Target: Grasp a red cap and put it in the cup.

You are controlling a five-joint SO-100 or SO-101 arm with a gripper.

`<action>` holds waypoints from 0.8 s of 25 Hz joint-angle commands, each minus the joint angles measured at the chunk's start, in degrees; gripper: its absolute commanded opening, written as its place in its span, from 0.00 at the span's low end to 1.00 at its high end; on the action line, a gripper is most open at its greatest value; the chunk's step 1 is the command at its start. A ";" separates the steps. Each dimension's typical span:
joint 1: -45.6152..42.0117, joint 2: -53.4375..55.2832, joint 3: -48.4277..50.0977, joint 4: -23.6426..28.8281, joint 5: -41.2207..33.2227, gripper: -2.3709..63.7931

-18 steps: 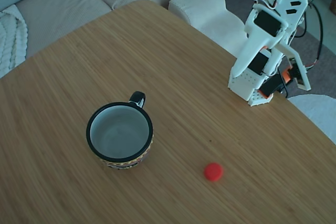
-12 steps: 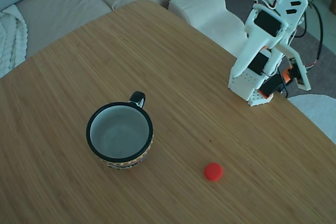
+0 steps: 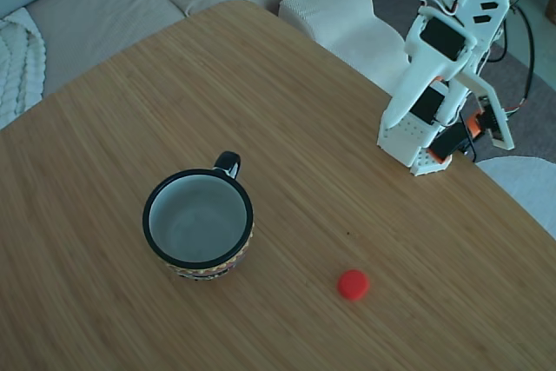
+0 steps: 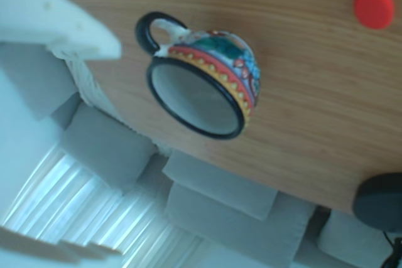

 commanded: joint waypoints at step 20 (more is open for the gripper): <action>-0.18 -0.44 -0.70 -0.70 0.18 0.61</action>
